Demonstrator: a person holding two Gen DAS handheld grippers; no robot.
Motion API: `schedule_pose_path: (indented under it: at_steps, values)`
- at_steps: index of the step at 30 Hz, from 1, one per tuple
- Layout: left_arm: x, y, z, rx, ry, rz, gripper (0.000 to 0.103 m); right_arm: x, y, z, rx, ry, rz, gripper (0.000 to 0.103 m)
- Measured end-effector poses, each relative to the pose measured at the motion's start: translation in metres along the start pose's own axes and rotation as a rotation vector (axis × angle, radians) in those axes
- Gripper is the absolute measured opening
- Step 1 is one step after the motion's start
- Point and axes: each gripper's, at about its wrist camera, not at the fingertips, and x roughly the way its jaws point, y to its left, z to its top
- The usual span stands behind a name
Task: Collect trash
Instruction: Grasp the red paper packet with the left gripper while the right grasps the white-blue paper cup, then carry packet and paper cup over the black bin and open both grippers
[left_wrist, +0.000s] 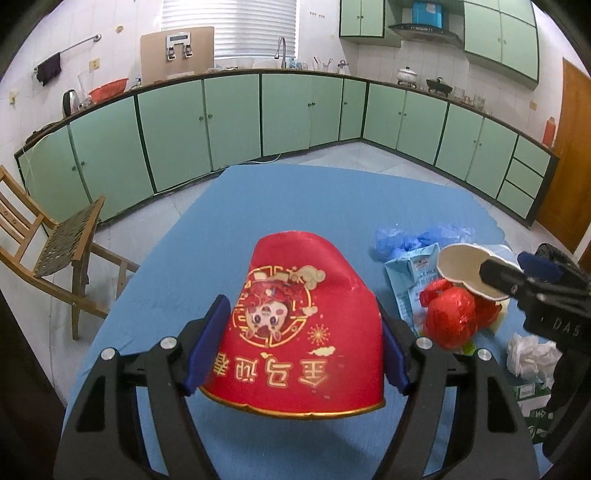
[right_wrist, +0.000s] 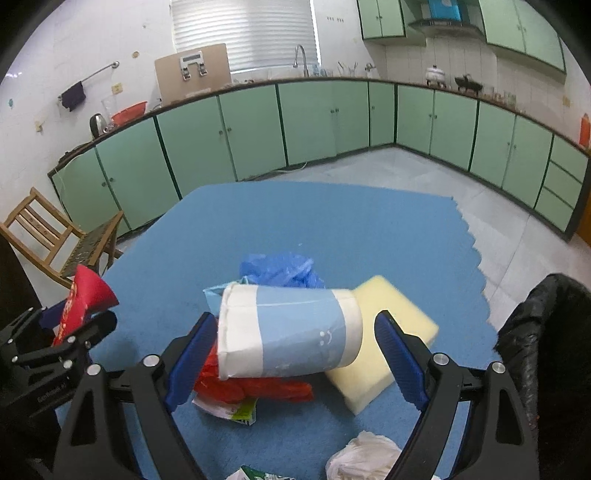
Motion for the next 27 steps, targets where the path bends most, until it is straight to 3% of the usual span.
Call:
schedule_pose_path:
  at_steps: [1, 5, 15, 21, 27]
  values:
    - [0.000, -0.001, 0.001, 0.000, 0.000, 0.000, 0.071, 0.001, 0.000, 0.000, 0.001, 0.006, 0.010, 0.070]
    - [0.000, -0.001, 0.003, -0.002, -0.006, -0.002, 0.071, -0.003, 0.000, -0.003, -0.008, 0.011, 0.033, 0.069]
    - [-0.023, -0.022, 0.019, 0.029, -0.065, -0.042, 0.071, -0.056, -0.013, 0.005, 0.014, -0.104, 0.016, 0.069]
    - [-0.041, -0.072, 0.039, 0.080, -0.129, -0.130, 0.071, -0.103, -0.057, 0.005, 0.068, -0.177, -0.070, 0.069]
    - [-0.050, -0.144, 0.047, 0.126, -0.160, -0.264, 0.071, -0.147, -0.120, -0.006, 0.132, -0.219, -0.195, 0.069]
